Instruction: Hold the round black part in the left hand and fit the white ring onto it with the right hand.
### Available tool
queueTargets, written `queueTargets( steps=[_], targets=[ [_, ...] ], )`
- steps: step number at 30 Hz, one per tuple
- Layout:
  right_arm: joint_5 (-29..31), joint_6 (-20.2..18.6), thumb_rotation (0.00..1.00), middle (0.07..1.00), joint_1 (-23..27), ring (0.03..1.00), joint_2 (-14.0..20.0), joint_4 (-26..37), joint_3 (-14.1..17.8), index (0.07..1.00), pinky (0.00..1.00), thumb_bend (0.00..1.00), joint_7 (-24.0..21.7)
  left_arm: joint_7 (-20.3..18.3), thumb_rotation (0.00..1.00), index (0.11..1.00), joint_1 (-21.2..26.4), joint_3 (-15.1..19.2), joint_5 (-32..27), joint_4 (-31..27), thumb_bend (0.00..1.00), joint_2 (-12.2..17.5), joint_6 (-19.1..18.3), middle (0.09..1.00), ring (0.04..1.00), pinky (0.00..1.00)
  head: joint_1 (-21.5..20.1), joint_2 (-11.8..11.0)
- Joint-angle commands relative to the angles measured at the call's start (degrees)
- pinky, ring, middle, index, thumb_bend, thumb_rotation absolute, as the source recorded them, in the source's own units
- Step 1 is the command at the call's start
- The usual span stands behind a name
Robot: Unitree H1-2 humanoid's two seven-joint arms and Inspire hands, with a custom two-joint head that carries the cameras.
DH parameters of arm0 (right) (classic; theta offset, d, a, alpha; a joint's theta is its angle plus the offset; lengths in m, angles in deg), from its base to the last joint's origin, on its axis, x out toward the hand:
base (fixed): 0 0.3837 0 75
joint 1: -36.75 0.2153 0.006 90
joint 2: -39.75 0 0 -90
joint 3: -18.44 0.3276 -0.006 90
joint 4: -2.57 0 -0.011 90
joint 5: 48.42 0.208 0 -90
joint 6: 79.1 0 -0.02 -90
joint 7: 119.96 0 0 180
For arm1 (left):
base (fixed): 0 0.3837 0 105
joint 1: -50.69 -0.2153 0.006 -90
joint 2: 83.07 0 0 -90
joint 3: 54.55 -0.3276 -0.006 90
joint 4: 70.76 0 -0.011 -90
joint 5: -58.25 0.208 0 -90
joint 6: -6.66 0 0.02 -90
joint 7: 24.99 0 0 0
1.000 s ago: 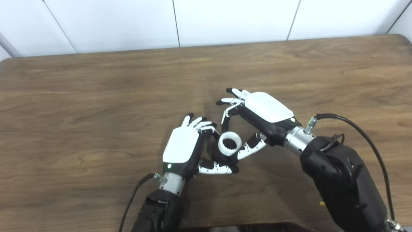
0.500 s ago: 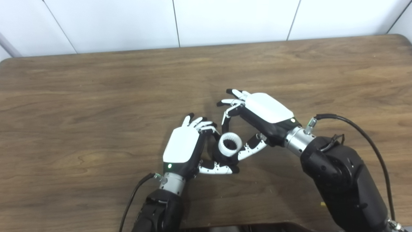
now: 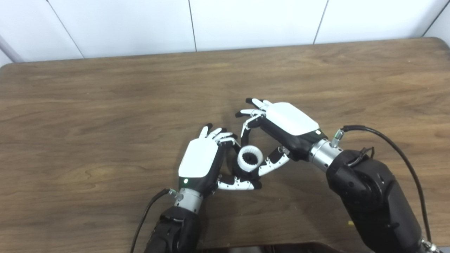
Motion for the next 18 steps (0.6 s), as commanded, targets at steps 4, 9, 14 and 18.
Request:
queueTargets(
  steps=[4,9,14,18],
  targets=[
    [0.0,1.4,0.14,0.875,1.1,1.000,0.1,0.5,0.2,0.484,1.00,0.52,1.0,0.1,0.05,0.483,0.4,-0.8,0.7,-1.1,0.52,-1.1,0.0,0.776,0.886,1.00,0.1,0.3],
    [0.1,1.6,0.14,0.875,1.1,1.000,0.2,0.3,0.2,0.484,1.00,0.52,1.2,0.5,0.05,0.483,0.5,-0.9,0.7,-0.8,0.52,-1.1,0.2,0.776,0.886,1.00,0.1,0.3],
    [0.2,1.7,0.14,0.875,1.1,1.000,0.2,0.1,0.2,0.484,1.00,0.52,1.3,0.4,0.05,0.483,0.5,-0.9,0.8,-0.8,0.52,-1.2,0.1,0.775,0.883,1.00,0.0,0.2],
    [0.4,1.8,0.14,0.874,1.0,1.000,0.4,-0.1,0.3,0.484,1.00,0.52,1.5,0.5,0.05,0.483,0.6,-0.9,0.8,-0.7,0.52,-1.3,0.1,0.774,0.882,1.00,0.0,0.3]
  ],
)
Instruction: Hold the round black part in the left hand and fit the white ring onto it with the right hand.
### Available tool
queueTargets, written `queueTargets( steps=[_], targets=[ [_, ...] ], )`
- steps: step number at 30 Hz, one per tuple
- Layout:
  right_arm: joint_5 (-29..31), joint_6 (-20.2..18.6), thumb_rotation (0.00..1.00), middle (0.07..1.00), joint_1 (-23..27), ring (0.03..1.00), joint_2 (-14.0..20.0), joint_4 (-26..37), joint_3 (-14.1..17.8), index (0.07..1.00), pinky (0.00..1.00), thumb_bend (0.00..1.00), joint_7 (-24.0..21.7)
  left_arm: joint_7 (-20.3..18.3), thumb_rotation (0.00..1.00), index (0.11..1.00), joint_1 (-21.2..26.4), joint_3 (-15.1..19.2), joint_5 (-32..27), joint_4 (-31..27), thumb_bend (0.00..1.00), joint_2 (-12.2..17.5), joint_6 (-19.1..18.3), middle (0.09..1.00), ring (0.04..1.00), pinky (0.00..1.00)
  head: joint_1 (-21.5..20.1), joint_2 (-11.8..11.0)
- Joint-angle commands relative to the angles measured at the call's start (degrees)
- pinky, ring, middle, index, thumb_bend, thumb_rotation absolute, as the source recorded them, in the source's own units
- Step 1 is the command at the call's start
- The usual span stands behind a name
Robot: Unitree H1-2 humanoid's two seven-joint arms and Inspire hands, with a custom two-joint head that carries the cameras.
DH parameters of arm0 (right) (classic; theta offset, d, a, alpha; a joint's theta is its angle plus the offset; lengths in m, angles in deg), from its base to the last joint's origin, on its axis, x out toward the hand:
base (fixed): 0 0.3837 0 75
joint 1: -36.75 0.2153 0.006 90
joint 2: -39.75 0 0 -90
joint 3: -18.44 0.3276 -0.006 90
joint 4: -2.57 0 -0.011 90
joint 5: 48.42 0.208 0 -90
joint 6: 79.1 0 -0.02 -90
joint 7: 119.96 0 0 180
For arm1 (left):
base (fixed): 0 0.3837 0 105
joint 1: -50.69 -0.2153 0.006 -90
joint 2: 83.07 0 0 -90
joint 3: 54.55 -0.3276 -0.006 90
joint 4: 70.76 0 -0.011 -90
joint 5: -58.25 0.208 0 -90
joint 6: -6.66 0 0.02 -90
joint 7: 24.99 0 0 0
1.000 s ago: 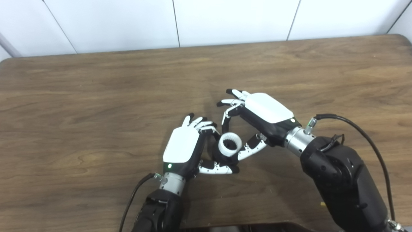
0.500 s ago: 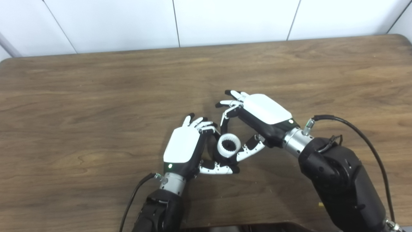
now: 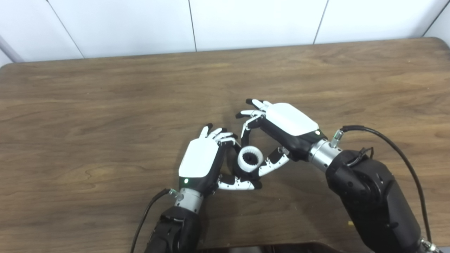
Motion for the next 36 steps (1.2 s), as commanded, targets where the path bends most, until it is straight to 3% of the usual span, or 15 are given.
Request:
queueTargets(
  steps=[1,34,35,36],
  targets=[
    [0.3,1.7,0.14,0.875,1.1,1.000,0.4,0.5,0.4,0.484,1.00,0.52,1.4,0.6,0.05,0.483,0.6,-0.8,0.7,-0.7,0.52,-1.2,0.3,0.775,0.883,1.00,0.1,0.1],
    [0.1,1.1,0.16,0.905,1.5,1.000,0.8,0.8,0.5,0.495,1.00,0.52,-0.7,0.7,0.05,0.483,0.7,-1.2,1.3,-0.7,0.52,-1.2,-0.2,0.771,0.878,1.00,0.0,0.2],
    [0.1,1.0,0.24,0.907,1.5,1.000,0.8,0.9,0.6,0.557,1.00,0.72,-0.8,0.6,0.05,0.484,0.7,-1.2,1.2,-0.7,0.52,-1.3,-0.2,0.771,0.879,1.00,0.0,0.2],
    [0.1,1.0,0.28,0.910,1.5,1.000,0.8,0.9,0.6,0.597,1.00,0.86,-0.9,0.6,0.05,0.483,0.7,-1.2,1.3,-0.8,0.52,-1.3,-0.2,0.772,0.881,1.00,0.0,0.2]
  ],
)
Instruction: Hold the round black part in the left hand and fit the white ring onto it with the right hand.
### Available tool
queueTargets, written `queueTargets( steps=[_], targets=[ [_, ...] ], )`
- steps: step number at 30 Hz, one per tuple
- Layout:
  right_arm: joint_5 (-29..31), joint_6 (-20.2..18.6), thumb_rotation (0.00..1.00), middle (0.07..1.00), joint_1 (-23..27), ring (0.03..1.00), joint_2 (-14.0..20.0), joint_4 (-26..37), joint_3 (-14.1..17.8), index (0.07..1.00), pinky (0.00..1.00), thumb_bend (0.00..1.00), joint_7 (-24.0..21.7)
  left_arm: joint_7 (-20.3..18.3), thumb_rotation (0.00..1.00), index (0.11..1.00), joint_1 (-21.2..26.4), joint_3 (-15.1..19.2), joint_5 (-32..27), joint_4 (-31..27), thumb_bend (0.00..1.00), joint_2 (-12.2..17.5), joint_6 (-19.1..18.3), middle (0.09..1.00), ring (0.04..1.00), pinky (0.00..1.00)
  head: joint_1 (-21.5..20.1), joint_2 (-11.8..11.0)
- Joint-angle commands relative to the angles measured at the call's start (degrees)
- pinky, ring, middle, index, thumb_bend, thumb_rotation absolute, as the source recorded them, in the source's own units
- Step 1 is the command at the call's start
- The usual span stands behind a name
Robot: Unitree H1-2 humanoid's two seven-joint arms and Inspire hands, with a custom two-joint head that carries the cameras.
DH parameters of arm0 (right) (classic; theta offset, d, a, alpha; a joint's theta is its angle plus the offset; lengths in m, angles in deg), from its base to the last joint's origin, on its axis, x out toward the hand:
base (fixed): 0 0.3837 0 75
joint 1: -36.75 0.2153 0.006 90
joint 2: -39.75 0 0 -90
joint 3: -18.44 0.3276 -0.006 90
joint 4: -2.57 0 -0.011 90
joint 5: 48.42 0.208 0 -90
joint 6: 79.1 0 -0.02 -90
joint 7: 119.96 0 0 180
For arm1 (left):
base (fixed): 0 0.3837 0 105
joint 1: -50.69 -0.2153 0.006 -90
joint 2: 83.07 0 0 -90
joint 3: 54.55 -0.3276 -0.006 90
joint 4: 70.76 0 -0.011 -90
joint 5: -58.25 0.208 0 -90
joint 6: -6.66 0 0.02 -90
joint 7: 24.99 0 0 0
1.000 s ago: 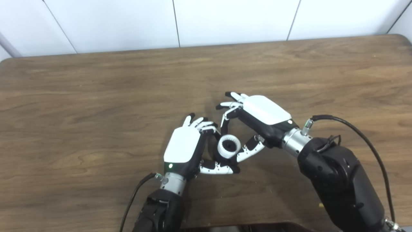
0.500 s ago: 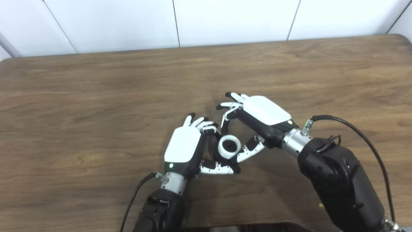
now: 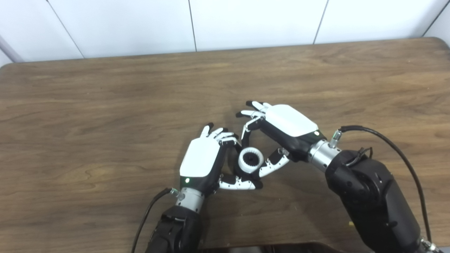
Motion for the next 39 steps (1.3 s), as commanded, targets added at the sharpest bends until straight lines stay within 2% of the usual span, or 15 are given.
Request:
queueTargets(
  steps=[1,3,5,8,19,32,39],
  targets=[
    [0.4,0.3,0.30,0.911,1.5,1.000,0.6,1.5,0.6,0.612,1.00,0.91,-0.1,0.6,0.05,0.483,0.4,-0.7,0.7,-0.8,0.52,-1.2,0.2,0.772,0.881,1.00,0.0,0.1],
    [0.5,0.3,0.32,0.913,1.5,1.000,0.5,1.5,0.7,0.629,1.00,0.98,-0.2,0.6,0.06,0.483,0.4,-0.8,0.8,-0.9,0.52,-1.1,0.3,0.771,0.880,1.00,0.0,0.1],
    [0.5,0.1,0.35,0.916,1.6,1.000,0.5,1.4,0.8,0.637,1.00,1.00,-0.4,0.5,0.05,0.483,0.4,-0.7,0.5,-0.9,0.52,-1.1,0.3,0.772,0.882,1.00,0.0,0.0],
    [0.3,0.1,0.37,0.919,1.7,1.000,0.3,1.4,0.9,0.641,1.00,1.00,-0.5,0.3,0.05,0.483,0.5,-0.6,0.3,-0.9,0.52,-1.0,0.3,0.775,0.883,1.00,0.0,0.0],
    [0.5,0.4,0.34,0.917,1.8,1.000,0.7,1.5,1.3,0.637,1.00,1.00,-0.5,0.4,0.05,0.483,0.5,-0.6,0.4,-0.9,0.52,-1.0,0.3,0.774,0.883,1.00,-0.2,0.1],
    [1.7,-0.4,0.38,0.917,2.0,1.000,2.6,2.9,5.5,0.628,1.00,1.00,-0.2,1.2,0.05,0.484,0.7,-0.1,-0.4,-0.3,0.52,-0.6,0.9,0.771,0.883,1.00,-0.7,-0.1],
    [1.8,-1.3,0.40,0.917,2.4,1.000,3.4,4.0,7.3,0.673,1.00,1.00,-0.5,1.0,0.05,0.483,0.5,0.4,-0.5,-0.6,0.52,-0.3,0.6,0.757,0.874,1.00,-0.8,-0.3]
  ],
)
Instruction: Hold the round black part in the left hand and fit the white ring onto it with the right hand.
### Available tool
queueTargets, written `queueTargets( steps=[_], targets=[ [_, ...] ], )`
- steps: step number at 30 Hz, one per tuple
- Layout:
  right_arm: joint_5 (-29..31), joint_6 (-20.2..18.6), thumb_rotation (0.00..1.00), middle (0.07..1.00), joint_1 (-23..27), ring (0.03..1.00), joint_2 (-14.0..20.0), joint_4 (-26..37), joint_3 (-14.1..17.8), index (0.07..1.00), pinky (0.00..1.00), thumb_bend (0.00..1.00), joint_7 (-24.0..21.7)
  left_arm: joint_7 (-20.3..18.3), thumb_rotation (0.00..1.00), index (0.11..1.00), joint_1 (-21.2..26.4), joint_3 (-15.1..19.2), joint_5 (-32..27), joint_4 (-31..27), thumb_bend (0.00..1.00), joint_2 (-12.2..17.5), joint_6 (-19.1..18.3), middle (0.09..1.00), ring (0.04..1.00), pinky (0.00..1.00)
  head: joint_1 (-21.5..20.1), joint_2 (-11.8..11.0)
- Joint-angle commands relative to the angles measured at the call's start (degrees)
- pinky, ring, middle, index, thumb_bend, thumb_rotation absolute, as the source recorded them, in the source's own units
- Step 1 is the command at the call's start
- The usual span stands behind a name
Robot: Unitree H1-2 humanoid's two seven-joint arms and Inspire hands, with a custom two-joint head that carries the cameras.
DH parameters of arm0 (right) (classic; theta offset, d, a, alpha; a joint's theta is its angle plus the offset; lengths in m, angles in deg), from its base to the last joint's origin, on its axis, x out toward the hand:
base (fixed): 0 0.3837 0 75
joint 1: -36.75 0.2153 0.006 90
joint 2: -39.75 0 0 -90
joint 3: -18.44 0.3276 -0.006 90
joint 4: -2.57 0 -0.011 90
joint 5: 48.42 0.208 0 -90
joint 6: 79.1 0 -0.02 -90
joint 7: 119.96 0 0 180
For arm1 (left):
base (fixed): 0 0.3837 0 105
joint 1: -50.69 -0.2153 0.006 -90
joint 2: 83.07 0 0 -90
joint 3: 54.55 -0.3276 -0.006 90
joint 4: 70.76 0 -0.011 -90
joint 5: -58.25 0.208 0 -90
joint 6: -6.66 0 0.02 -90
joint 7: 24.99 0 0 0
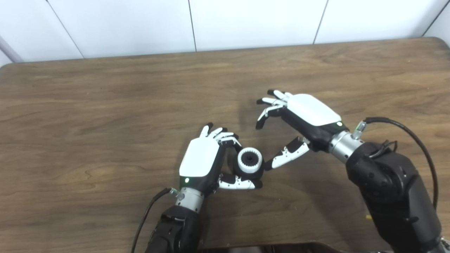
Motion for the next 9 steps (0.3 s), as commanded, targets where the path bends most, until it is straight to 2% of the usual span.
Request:
queueTargets(
  steps=[1,4,9],
  targets=[
    [0.3,-0.2,0.40,0.918,2.0,1.000,0.3,2.4,0.8,0.690,1.00,1.00,0.6,0.7,0.05,0.484,0.4,0.2,-0.3,-0.7,0.52,-0.3,0.6,0.755,0.873,1.00,-0.1,0.0],
    [-0.2,-0.9,0.40,0.919,2.3,1.000,0.3,2.8,0.9,0.741,1.00,1.00,0.0,0.5,0.06,0.487,0.3,0.4,-0.7,-0.9,0.52,-0.1,0.6,0.748,0.863,1.00,-0.1,-0.1],
    [-0.5,-1.8,0.40,0.921,2.7,1.000,0.1,3.0,0.7,0.764,1.00,1.00,-0.5,0.0,0.07,0.495,0.5,0.4,-0.3,-1.1,0.52,0.5,0.5,0.750,0.851,1.00,-0.3,-0.2]
  ],
)
